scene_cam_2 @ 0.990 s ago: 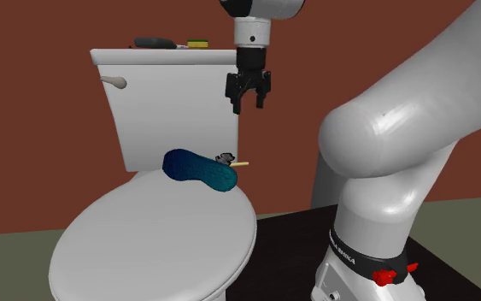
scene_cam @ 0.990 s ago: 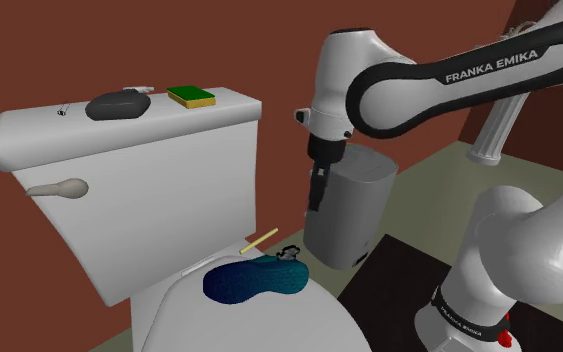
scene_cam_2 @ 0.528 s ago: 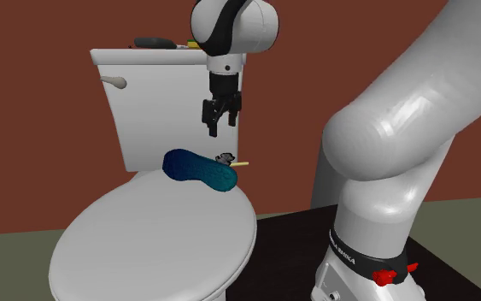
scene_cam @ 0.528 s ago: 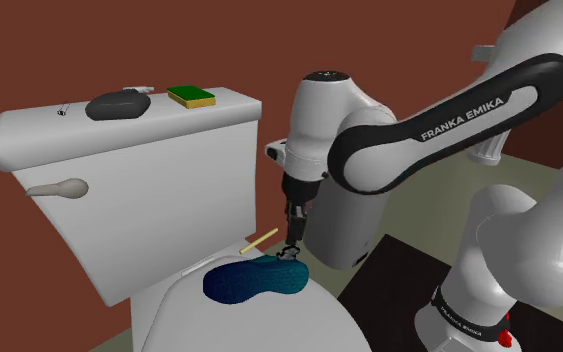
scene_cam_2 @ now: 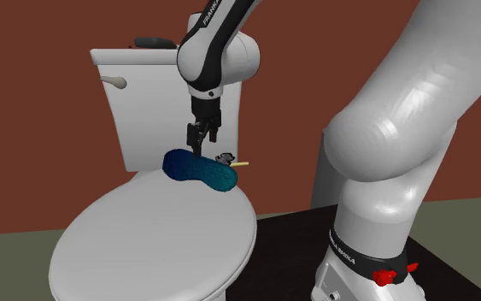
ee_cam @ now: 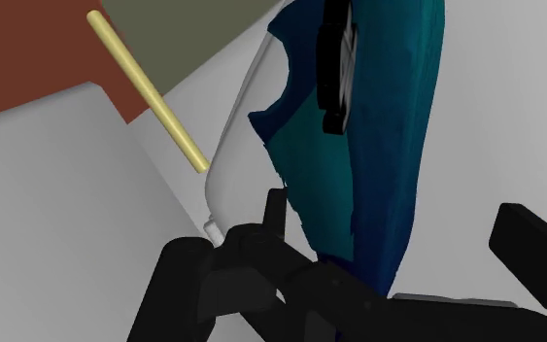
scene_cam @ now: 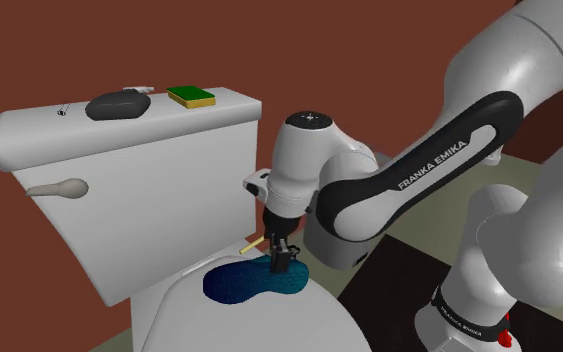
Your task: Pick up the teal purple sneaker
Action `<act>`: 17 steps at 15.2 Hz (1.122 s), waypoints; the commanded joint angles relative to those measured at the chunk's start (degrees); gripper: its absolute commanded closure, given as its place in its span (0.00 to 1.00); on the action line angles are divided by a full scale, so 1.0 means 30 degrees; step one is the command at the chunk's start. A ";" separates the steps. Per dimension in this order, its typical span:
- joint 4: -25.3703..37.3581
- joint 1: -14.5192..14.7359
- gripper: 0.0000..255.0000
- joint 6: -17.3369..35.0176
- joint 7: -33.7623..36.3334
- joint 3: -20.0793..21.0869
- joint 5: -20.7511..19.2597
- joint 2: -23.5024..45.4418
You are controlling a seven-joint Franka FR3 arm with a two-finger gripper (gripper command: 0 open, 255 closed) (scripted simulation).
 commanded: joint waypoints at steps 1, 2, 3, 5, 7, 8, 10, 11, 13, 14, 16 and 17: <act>-0.0251 -0.0079 0.00 0.0739 0.0140 0.0108 -0.0176 0.0467; -0.0337 -0.0136 0.00 0.1062 0.0233 0.0160 -0.0280 0.0708; -0.0419 -0.0199 0.00 0.1385 0.0333 0.0213 -0.0394 0.0955; -0.0537 -0.0307 0.00 0.1896 0.0509 0.0301 -0.0599 0.1358; -0.0501 -0.0310 1.00 0.1897 0.0536 0.0317 -0.0616 0.1395; -0.0512 -0.0307 1.00 0.1889 0.0521 0.0308 -0.0605 0.1375; -0.0508 -0.0305 1.00 0.1891 0.0535 0.0316 -0.0609 0.1383; -0.0512 -0.0304 1.00 0.1893 0.0536 0.0317 -0.0608 0.1379; -0.0517 -0.0297 1.00 0.1879 0.0534 0.0317 -0.0599 0.1360; -0.0518 -0.0298 1.00 0.1882 0.0537 0.0319 -0.0600 0.1362; -0.0537 -0.0306 1.00 0.1896 0.0509 0.0300 -0.0599 0.1358; -0.0463 -0.0238 1.00 0.1572 0.0394 0.0246 -0.0464 0.1101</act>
